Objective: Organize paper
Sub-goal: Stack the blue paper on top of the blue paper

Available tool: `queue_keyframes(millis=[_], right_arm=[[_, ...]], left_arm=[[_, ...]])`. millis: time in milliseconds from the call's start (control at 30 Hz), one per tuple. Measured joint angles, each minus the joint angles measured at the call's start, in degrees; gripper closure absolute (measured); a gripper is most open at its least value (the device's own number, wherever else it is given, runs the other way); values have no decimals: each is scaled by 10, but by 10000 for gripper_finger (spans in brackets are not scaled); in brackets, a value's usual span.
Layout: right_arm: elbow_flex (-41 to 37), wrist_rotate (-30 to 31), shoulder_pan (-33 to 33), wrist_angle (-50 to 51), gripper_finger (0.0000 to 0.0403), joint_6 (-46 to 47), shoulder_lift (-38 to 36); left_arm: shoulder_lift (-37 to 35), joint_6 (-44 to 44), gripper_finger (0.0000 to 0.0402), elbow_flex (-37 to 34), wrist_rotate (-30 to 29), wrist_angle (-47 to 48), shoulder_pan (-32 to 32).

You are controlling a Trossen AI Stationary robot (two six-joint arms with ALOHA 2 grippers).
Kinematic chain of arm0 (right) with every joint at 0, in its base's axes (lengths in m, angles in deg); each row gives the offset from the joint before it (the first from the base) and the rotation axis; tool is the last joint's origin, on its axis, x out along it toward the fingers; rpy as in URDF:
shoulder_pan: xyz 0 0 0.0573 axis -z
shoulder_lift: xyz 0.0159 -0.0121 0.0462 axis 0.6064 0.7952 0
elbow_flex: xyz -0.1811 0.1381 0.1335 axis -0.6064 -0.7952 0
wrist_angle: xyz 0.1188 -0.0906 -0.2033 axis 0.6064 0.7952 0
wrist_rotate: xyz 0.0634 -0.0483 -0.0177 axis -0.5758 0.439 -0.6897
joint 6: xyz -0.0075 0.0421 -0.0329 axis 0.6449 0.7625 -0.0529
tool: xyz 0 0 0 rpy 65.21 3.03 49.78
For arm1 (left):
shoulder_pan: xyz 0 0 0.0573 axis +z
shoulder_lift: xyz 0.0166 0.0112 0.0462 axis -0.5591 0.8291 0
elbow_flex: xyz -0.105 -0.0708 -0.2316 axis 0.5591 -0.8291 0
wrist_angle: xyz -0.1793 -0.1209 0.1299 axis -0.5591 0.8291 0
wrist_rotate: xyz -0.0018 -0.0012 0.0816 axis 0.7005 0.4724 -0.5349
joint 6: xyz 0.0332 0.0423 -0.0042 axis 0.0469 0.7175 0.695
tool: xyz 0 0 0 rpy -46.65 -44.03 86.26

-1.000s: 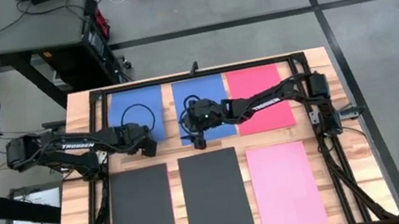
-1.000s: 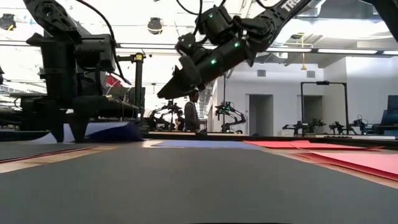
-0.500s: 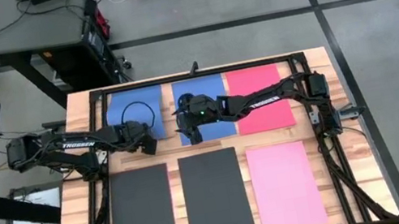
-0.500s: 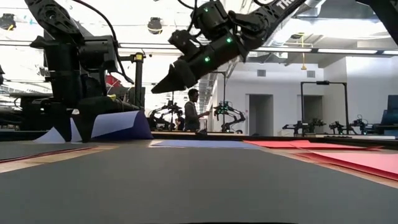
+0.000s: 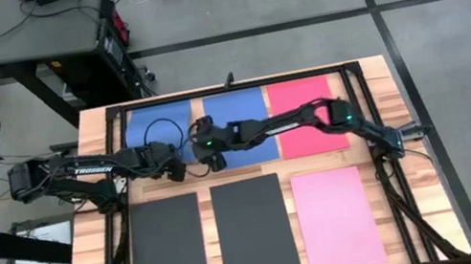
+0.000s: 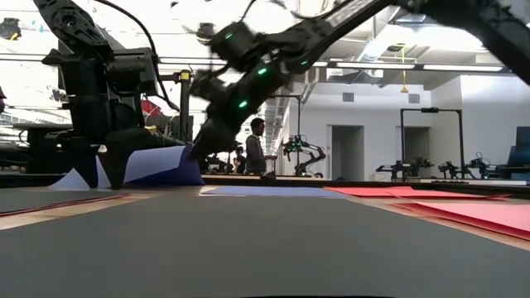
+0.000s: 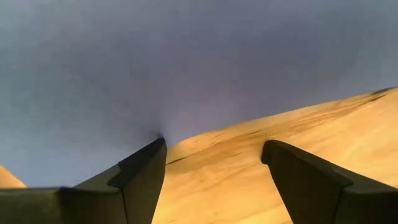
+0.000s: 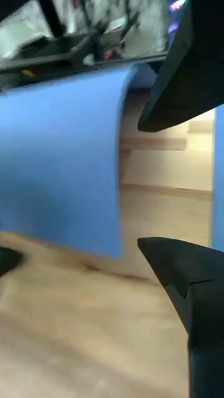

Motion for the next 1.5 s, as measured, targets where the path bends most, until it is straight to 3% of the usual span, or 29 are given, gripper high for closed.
queue_keyframes(millis=[133, 333, 1067, 1500], right_arm=[[65, 80, -3, 28, 124, -20, 55], [86, 134, -7, 23, 124, -37, 68], [85, 138, -10, -50, 124, -44, 66], [85, 95, -15, -76, 124, -123, 67]], left_arm=[[0, 2, 144, 0, 1, -1, 0], [0, 6, 144, 0, 2, 0, 0], [0, 10, 144, 1, 3, 1, 0], [0, 17, 144, 1, 3, 1, 0]])
